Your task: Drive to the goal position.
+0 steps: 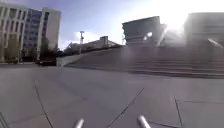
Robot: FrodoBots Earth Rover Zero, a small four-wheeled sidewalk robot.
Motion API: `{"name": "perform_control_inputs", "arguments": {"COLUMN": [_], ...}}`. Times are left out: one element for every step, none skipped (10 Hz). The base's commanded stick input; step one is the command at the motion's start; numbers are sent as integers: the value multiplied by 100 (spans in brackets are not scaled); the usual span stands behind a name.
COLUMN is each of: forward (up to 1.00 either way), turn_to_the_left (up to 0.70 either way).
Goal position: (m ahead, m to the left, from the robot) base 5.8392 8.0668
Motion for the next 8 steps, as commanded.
{"name": "perform_control_inputs", "arguments": {"forward": [0, 0, 0, 0, 0, 0, 0, 0], "turn_to_the_left": [-45, -45, -45, -45, -45, -45, -45, -45]}}
